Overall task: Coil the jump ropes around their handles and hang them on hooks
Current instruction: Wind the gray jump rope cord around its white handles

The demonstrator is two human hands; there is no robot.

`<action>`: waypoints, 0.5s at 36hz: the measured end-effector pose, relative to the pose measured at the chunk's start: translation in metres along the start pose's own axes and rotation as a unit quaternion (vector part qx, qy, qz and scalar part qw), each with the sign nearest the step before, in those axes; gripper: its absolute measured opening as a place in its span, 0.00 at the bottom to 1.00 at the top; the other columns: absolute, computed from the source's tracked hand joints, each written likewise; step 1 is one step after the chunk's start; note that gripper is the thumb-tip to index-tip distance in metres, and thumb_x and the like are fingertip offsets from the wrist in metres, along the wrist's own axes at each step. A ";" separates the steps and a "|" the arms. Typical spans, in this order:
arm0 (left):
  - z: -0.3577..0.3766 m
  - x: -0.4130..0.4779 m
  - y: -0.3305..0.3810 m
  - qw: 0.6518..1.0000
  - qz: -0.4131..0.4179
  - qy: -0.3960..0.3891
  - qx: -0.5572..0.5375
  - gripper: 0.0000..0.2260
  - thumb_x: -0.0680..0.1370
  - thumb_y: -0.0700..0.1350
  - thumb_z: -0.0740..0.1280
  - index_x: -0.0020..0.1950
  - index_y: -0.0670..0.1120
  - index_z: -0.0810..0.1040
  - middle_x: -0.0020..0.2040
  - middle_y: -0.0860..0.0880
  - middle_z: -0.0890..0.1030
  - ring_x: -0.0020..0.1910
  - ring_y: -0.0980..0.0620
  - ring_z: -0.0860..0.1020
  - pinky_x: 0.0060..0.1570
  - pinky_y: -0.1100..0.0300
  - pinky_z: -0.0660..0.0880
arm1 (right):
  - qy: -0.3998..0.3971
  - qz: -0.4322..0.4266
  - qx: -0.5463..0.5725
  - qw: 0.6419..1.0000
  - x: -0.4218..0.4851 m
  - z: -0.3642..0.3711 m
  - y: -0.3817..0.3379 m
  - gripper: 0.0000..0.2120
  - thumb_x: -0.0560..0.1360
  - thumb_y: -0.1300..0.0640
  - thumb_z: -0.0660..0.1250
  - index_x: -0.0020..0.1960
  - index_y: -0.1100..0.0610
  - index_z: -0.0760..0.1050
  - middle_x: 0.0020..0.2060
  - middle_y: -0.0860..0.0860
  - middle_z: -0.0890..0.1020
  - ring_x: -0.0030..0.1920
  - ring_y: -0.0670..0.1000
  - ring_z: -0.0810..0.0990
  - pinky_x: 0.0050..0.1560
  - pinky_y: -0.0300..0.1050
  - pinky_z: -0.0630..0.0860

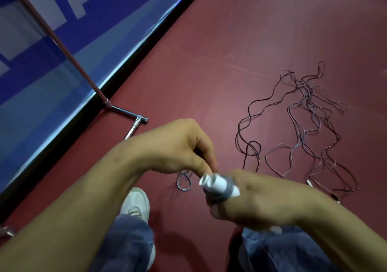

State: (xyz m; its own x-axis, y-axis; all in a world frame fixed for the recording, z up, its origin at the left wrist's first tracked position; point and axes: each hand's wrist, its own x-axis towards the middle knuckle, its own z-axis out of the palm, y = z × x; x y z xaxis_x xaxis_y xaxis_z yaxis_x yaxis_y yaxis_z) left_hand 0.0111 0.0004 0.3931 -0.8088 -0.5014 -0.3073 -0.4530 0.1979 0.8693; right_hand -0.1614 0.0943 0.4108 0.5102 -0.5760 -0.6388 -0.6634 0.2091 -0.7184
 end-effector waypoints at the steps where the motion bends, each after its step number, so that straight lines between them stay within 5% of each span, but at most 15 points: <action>1: 0.004 0.003 -0.001 0.998 -0.013 -0.003 0.061 0.07 0.69 0.40 0.80 0.41 0.51 0.87 0.37 0.51 0.85 0.39 0.51 0.83 0.42 0.52 0.80 | 0.008 0.008 -0.024 1.000 -0.004 0.002 0.002 0.15 0.79 0.56 0.67 0.37 0.53 0.65 0.29 0.48 0.69 0.27 0.49 0.66 0.30 0.46 0.66; 7: 0.027 0.017 -0.011 0.975 -0.049 0.007 0.216 0.05 0.71 0.41 0.77 0.43 0.50 0.86 0.38 0.52 0.83 0.39 0.52 0.81 0.43 0.50 0.79 | 0.100 0.060 -0.253 0.960 0.020 0.026 0.023 0.10 0.78 0.51 0.62 0.45 0.50 0.62 0.37 0.47 0.68 0.35 0.52 0.70 0.30 0.43 0.61; 14: 0.042 0.017 -0.005 0.960 -0.085 0.049 0.263 0.10 0.71 0.37 0.66 0.47 0.46 0.85 0.41 0.47 0.84 0.42 0.45 0.80 0.43 0.50 0.80 | 0.200 0.109 -0.319 0.920 0.033 0.033 0.041 0.10 0.78 0.53 0.61 0.50 0.55 0.61 0.38 0.50 0.67 0.47 0.63 0.81 0.39 0.50 0.67; 18: 0.043 0.019 -0.008 0.945 -0.126 0.067 0.294 0.10 0.66 0.44 0.62 0.44 0.46 0.78 0.40 0.43 0.82 0.38 0.39 0.73 0.45 0.43 0.82 | 0.224 0.113 -0.312 0.916 0.034 0.032 0.045 0.11 0.79 0.51 0.61 0.48 0.55 0.59 0.35 0.48 0.64 0.43 0.63 0.78 0.38 0.49 0.64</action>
State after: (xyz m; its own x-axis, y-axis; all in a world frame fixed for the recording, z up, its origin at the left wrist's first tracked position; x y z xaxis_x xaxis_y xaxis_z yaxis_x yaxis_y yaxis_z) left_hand -0.0168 0.0251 0.3637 -0.6103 -0.6897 -0.3897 -0.7869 0.4716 0.3979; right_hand -0.1563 0.1098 0.3478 0.1369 -0.8696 -0.4743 -0.9796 -0.0477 -0.1952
